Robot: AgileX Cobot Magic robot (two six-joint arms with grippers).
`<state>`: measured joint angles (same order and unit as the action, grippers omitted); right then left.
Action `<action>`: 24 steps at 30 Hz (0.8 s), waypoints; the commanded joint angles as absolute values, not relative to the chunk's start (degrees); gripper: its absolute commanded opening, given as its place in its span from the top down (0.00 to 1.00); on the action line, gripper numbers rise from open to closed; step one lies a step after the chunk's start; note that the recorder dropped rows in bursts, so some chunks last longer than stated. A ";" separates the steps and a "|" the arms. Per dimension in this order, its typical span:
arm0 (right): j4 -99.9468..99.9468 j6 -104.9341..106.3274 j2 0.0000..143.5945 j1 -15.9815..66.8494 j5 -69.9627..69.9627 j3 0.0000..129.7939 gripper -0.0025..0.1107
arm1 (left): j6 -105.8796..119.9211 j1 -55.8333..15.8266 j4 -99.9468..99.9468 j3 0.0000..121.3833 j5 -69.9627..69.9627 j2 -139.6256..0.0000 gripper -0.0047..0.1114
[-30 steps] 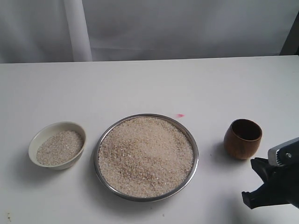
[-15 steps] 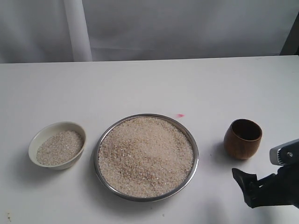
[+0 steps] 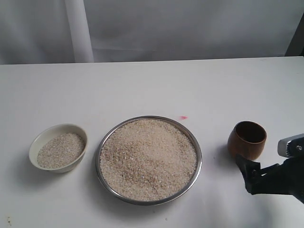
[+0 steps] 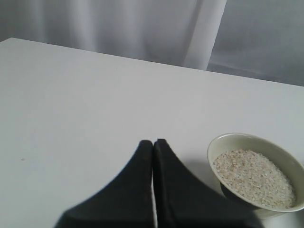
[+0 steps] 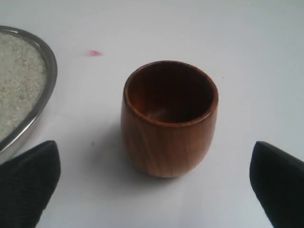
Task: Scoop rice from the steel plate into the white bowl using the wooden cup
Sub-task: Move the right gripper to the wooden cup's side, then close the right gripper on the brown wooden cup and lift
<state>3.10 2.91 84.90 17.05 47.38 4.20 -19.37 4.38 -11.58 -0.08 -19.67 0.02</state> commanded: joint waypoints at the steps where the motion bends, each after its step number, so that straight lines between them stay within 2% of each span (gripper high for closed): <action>1: 4.13 0.87 92.24 16.63 55.50 6.57 0.05 | -19.45 4.01 -11.26 0.00 -19.31 0.00 0.96; 10: 3.38 -0.45 106.25 16.63 64.88 11.97 0.05 | -19.45 4.01 -11.26 0.00 -19.31 0.00 0.96; 24: 3.84 -0.45 114.97 16.63 68.28 18.34 0.05 | -19.45 4.01 -11.26 0.00 -19.31 0.00 0.96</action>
<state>3.85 0.00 114.20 17.05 66.57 17.47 -19.37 4.38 -11.58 -0.08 -19.67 0.02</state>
